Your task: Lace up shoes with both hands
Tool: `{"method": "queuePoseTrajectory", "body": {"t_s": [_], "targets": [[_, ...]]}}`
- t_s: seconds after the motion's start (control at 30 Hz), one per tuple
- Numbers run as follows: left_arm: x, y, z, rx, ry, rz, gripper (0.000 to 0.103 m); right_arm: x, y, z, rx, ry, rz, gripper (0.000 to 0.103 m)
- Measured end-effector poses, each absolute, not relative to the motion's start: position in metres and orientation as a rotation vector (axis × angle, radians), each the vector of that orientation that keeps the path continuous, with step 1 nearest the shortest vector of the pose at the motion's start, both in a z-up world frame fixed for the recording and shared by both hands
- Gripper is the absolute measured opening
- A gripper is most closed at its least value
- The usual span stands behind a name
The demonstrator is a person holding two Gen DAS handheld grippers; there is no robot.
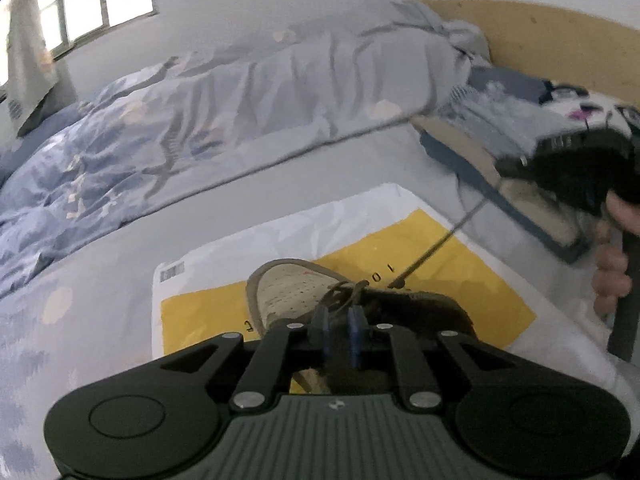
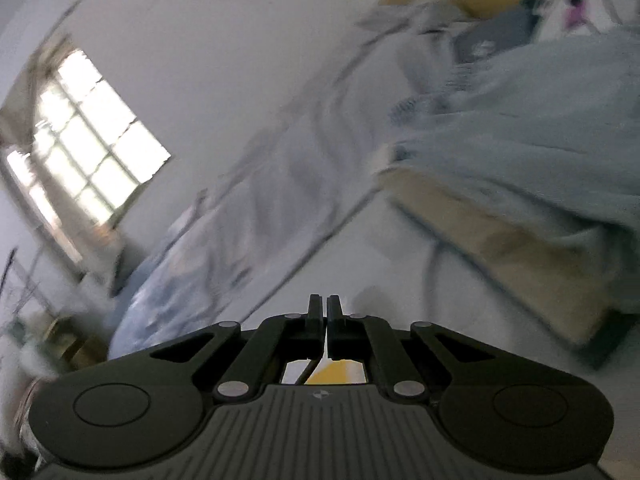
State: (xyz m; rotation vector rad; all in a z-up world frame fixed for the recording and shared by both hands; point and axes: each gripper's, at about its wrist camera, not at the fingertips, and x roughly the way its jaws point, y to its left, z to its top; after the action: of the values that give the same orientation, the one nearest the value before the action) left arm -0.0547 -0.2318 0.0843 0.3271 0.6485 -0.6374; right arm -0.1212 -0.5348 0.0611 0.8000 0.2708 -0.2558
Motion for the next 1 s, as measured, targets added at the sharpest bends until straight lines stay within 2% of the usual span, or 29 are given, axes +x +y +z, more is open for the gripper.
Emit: {"method": "queuePoseTrajectory", "body": {"t_s": [0.07, 0.37, 0.43, 0.47, 0.5, 0.6, 0.67, 0.8, 0.87, 1.0], "targets": [[-0.058, -0.223, 0.089, 0.268, 0.64, -0.634, 0.017, -0.12, -0.539, 0.057, 0.813, 0.305, -0.261, 0.002], [-0.055, -0.192, 0.08, 0.077, 0.645, -0.61, 0.019, -0.106, -0.529, 0.039, 0.822, 0.463, -0.209, 0.006], [-0.055, -0.189, 0.075, 0.054, 0.647, -0.613, 0.019, -0.107, -0.527, 0.041, 0.831, 0.445, -0.183, 0.019], [-0.056, -0.187, 0.072, 0.04, 0.647, -0.614, 0.019, -0.108, -0.524, 0.042, 0.844, 0.431, -0.152, 0.035], [-0.058, -0.186, 0.07, 0.031, 0.644, -0.617, 0.02, -0.109, -0.522, 0.044, 0.856, 0.417, -0.121, 0.046], [-0.063, -0.181, 0.066, -0.001, 0.598, -0.606, 0.03, -0.111, -0.514, 0.047, 0.892, 0.381, -0.027, 0.048], [-0.065, -0.175, 0.063, -0.042, 0.551, -0.603, 0.042, -0.107, -0.507, 0.044, 0.928, 0.402, 0.043, 0.05], [-0.059, -0.17, 0.056, -0.09, 0.602, -0.61, 0.045, -0.104, -0.493, 0.025, 1.052, 0.484, 0.152, 0.05], [-0.057, -0.169, 0.054, -0.107, 0.627, -0.613, 0.053, -0.102, -0.489, 0.018, 1.083, 0.522, 0.169, 0.05], [-0.054, -0.168, 0.046, -0.113, 0.653, -0.62, 0.056, -0.092, -0.487, 0.002, 1.123, 0.561, 0.138, 0.05]]}}
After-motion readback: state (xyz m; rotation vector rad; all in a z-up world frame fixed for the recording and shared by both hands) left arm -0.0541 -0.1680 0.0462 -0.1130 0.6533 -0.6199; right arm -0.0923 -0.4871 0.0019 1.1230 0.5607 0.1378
